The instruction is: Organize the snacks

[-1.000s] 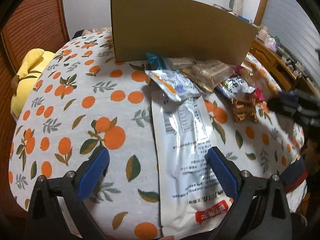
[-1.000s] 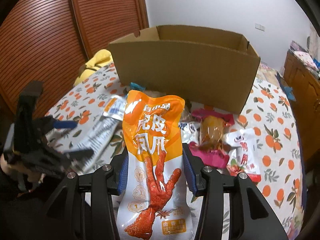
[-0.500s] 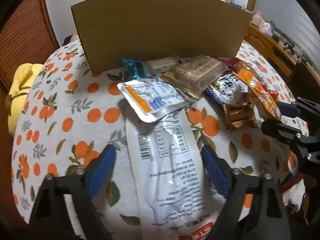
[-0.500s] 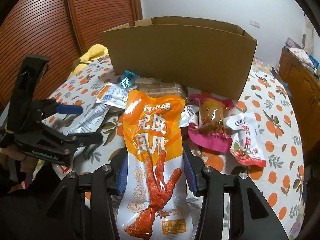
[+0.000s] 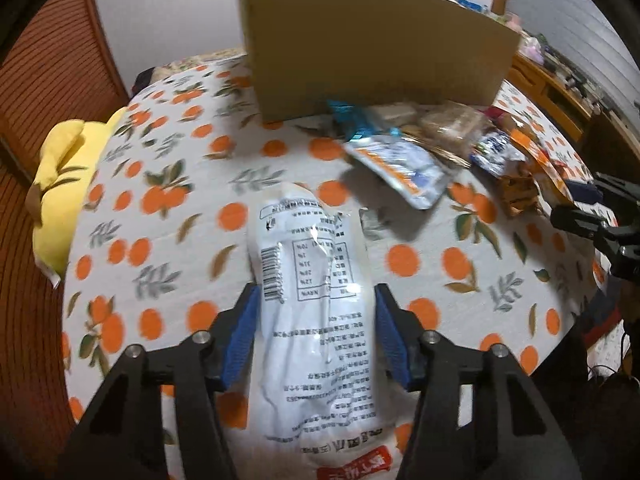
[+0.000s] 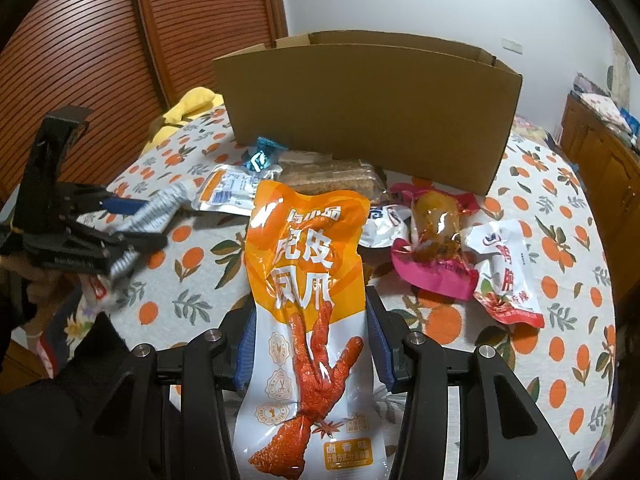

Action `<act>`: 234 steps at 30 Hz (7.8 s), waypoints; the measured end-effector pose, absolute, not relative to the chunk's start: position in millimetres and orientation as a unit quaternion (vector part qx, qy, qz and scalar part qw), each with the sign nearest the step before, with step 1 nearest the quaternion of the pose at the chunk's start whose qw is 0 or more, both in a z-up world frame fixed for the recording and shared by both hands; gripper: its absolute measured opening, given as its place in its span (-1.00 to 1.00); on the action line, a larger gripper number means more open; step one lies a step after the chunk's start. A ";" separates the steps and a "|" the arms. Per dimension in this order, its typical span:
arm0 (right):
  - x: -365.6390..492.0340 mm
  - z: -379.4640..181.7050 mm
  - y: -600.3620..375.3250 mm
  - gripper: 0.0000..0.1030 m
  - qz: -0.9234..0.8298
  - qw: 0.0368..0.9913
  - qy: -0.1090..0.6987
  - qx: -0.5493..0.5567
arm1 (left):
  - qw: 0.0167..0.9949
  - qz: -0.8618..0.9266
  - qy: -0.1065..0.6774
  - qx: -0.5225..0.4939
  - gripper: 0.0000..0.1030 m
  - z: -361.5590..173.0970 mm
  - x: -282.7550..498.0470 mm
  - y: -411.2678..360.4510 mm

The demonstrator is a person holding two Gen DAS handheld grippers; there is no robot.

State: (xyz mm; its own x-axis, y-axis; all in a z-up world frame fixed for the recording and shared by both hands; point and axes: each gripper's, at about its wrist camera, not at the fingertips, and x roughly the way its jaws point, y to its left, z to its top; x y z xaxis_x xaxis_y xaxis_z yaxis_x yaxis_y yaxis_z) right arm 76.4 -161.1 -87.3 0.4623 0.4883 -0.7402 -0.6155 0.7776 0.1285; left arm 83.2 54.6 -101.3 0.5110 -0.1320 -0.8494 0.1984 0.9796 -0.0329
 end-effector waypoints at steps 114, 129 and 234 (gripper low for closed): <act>164.0 -8.6 -215.6 0.37 0.269 0.905 0.326 -0.042 | 0.925 -0.189 0.331 0.000 0.57 6.3 156.2 3.4; 149.8 -82.7 -241.4 0.33 0.222 0.890 0.389 -0.087 | 0.918 -0.180 0.355 0.012 0.57 -50.2 129.0 -2.0; 165.5 -109.5 -238.2 0.21 0.213 0.871 0.433 -0.092 | 0.877 -0.232 0.411 0.083 -0.48 -81.6 112.5 -3.9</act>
State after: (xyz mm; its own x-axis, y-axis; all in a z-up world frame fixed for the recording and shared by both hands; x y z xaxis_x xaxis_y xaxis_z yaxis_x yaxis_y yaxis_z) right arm 165.5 -238.2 -109.5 0.5342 0.2909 -0.7937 -0.4498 0.8928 0.0245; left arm 112.5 -3.9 -81.6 0.5537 -0.3394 -0.7605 0.4766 0.8780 -0.0448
